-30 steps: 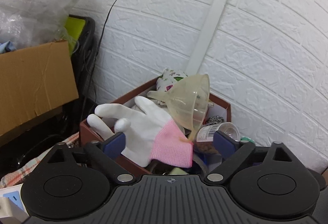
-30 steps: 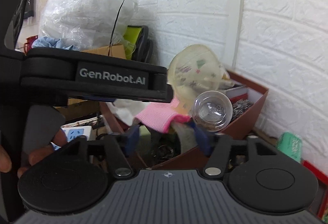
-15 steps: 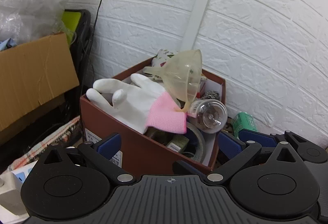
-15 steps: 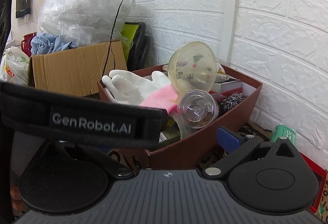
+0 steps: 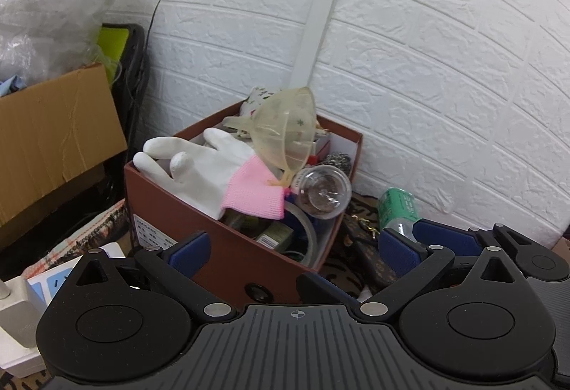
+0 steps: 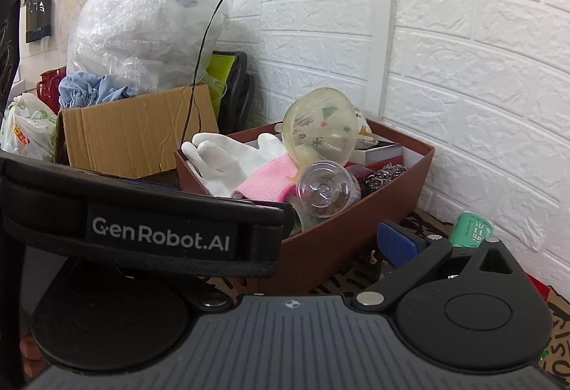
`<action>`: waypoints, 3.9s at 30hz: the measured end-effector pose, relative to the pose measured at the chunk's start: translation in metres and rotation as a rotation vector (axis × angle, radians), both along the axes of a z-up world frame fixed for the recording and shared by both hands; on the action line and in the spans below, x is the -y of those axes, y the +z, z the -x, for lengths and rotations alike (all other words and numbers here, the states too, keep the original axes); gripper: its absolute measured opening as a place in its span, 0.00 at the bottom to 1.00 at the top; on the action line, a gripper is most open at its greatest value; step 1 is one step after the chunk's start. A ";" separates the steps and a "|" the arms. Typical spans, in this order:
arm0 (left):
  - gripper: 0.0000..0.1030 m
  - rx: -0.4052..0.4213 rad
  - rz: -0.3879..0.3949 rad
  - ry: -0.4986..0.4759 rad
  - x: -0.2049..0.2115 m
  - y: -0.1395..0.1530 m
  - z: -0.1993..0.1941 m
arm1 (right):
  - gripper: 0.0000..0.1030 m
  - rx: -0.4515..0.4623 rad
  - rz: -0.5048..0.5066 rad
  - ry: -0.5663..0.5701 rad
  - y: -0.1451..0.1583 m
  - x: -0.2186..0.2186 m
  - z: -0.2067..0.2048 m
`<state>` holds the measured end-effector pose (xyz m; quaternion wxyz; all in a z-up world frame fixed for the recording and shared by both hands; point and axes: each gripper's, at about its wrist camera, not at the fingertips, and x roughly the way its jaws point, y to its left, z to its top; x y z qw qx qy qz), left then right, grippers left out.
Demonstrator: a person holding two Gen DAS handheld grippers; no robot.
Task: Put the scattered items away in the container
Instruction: 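Move both tools back from the box toward the red tray, then grasp the red tray rim with the left tool while the right tool grips its other edge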
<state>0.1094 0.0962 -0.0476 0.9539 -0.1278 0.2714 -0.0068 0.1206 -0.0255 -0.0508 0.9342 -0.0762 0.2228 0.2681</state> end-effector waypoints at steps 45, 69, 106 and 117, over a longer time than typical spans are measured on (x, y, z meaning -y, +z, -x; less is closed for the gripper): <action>1.00 -0.109 0.010 -0.243 0.158 -0.075 -0.022 | 0.99 -0.138 -0.163 -0.394 -0.095 0.195 0.024; 0.66 -0.112 -0.122 -0.267 0.192 -0.075 -0.121 | 0.51 -0.012 -0.085 -0.288 -0.093 0.186 -0.041; 0.63 -0.288 -0.019 -0.268 0.141 -0.096 0.116 | 0.38 -0.341 -0.125 -0.002 -0.092 0.133 0.174; 0.81 -0.284 0.005 -0.242 0.136 -0.087 0.137 | 0.63 -0.173 -0.077 -0.277 -0.058 0.189 0.185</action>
